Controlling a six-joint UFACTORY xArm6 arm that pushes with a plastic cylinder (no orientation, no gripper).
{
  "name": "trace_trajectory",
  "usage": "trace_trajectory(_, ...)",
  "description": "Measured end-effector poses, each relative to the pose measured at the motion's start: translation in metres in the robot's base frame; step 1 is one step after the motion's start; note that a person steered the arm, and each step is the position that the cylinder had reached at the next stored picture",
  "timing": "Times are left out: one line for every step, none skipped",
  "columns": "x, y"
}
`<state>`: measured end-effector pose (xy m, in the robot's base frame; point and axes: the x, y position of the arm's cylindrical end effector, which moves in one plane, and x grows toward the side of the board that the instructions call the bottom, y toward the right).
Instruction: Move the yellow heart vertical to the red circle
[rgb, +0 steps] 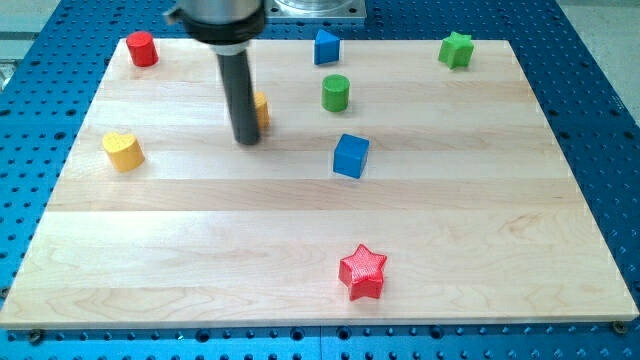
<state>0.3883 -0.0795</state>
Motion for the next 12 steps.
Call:
trace_trajectory(0.029,-0.035)
trace_trajectory(0.078,-0.100)
trace_trajectory(0.086,-0.159)
trace_trajectory(0.081,-0.170)
trace_trajectory(0.082,-0.132)
trace_trajectory(0.068,-0.120)
trace_trajectory(0.068,-0.124)
trace_trajectory(0.064,-0.129)
trace_trajectory(0.056,-0.141)
trace_trajectory(0.058,-0.145)
trace_trajectory(0.055,-0.149)
trace_trajectory(0.055,-0.153)
